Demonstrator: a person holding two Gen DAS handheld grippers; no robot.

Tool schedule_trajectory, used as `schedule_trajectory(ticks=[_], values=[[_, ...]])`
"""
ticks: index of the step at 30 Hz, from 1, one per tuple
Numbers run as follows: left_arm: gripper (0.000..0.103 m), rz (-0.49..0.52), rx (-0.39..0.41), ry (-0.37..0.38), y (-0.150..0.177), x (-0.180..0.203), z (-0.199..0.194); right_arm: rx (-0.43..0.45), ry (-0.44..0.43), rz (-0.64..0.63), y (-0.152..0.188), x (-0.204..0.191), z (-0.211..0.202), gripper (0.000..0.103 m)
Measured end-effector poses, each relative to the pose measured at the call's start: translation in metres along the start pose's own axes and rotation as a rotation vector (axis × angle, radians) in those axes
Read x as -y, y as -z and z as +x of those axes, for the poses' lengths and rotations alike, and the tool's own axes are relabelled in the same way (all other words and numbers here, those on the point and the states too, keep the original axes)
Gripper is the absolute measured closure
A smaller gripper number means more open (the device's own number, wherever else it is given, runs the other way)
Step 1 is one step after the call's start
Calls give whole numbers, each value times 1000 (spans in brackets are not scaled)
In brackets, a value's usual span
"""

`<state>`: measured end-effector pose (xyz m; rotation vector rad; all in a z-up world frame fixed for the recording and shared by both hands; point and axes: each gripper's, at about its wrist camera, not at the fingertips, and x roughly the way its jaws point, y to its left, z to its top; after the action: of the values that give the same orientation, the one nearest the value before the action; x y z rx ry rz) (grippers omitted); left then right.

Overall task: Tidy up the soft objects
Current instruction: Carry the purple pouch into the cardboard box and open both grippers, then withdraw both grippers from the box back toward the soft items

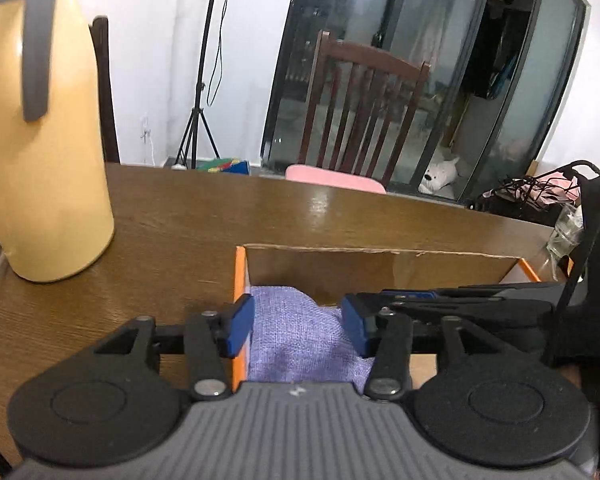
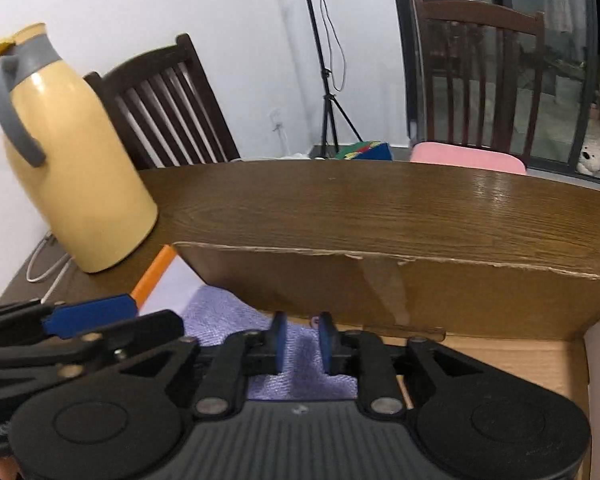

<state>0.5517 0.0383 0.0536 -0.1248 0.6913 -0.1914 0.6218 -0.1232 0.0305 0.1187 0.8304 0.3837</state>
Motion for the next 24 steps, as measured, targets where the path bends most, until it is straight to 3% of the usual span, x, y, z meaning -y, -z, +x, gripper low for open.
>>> schedule_trajectory(ticks=[4, 7, 12, 19, 22, 24], values=[[45, 37, 32, -18, -4, 4, -33, 57, 22, -14, -2, 9, -42, 76], [44, 54, 72, -25, -4, 10, -70, 116, 54, -17, 0, 18, -90, 64], [34, 82, 158, -49, 1, 27, -140, 215, 109, -58, 13, 34, -183, 54], [23, 121, 272, -55, 41, 58, -228, 361, 145, -104, 71, 43, -295, 41], [18, 128, 323, -47, 69, 69, -258, 431, 159, -126, 105, 38, -331, 37], [12, 149, 368, -48, 94, 77, -276, 483, 157, -145, 134, 33, -352, 29]])
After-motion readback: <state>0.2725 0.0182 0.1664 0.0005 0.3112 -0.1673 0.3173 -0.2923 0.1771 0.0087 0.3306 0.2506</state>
